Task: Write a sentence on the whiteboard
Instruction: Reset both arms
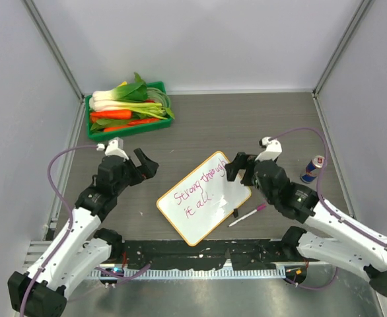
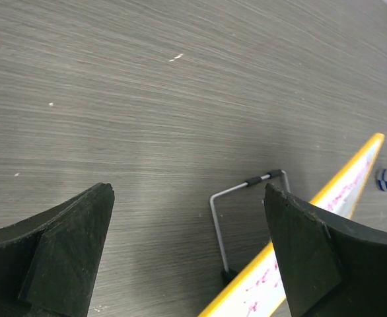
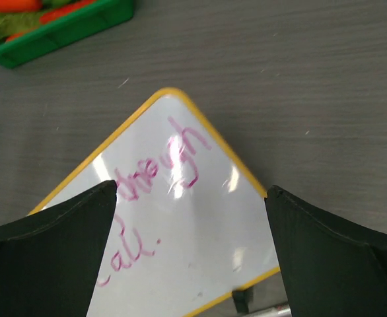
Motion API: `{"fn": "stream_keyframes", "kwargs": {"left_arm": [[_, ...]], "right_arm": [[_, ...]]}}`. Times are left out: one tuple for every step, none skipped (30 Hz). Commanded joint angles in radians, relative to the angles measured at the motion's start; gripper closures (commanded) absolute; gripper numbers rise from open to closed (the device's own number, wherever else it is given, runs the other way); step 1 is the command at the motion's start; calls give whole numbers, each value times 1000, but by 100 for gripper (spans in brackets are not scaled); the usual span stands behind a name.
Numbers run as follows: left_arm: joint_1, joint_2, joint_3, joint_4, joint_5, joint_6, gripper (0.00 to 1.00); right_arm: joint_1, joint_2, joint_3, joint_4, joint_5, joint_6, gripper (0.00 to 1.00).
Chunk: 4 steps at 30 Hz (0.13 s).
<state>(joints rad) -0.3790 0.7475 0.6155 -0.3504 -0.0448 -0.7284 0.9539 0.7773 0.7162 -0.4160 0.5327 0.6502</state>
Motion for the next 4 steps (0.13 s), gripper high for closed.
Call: {"fn": "stream_keyframes", "kwargs": {"left_arm": [[3,-33,-48,76,-141,-9,0],[3,-39,-66,102,-144,-2,0],[3,-46,-80,134,-144,18,0],[3,-54,-92,161,-153,26,0]], "right_arm": [[-286,57,31,206,-266,-139,1],[-425,69,34,233,-325,-138,1],[-490,104,35,247,-443,-123,1],[-621,138,34,265,-517,-110,1]]}}
